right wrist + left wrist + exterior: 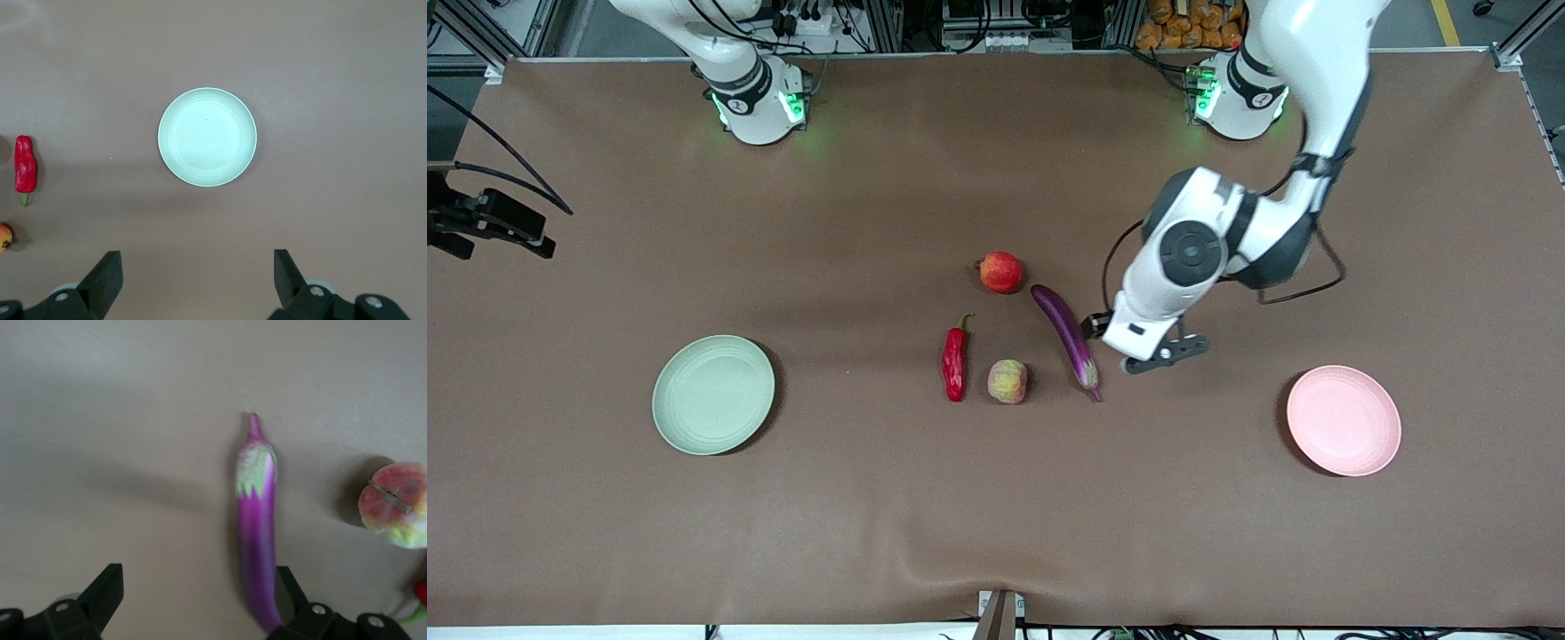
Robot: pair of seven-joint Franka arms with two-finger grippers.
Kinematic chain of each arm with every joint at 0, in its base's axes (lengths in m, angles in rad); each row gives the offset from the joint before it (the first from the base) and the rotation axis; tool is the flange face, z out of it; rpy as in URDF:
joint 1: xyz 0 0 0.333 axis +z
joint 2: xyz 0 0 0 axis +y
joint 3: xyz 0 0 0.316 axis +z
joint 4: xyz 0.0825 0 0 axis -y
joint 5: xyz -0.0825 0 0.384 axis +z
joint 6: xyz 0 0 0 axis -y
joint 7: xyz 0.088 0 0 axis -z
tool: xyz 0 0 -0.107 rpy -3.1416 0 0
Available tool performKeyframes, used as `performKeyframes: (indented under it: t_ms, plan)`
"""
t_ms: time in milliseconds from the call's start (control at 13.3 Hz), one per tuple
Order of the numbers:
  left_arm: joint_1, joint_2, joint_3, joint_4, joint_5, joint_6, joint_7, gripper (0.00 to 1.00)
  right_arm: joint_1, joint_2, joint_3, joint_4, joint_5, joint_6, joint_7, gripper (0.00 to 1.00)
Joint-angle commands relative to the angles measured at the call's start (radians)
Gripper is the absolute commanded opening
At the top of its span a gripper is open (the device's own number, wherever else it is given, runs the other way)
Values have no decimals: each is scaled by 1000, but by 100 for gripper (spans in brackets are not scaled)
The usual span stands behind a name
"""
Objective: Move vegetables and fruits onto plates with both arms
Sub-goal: 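Reach the left gripper down and grasp the purple eggplant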
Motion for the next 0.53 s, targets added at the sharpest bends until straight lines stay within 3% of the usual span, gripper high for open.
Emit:
performKeyframes:
  t_ms: [0, 301, 451]
  plan:
    - [-15, 70, 6, 16, 39, 101, -86, 100, 8, 3, -3, 11, 2, -2, 16, 100]
    - [-59, 145, 16, 21, 51, 214, -178, 99, 7, 3, -3, 11, 2, -2, 16, 100]
    - [-67, 174, 14, 21, 53, 248, -206, 88, 8, 3, -3, 11, 2, -2, 16, 100]
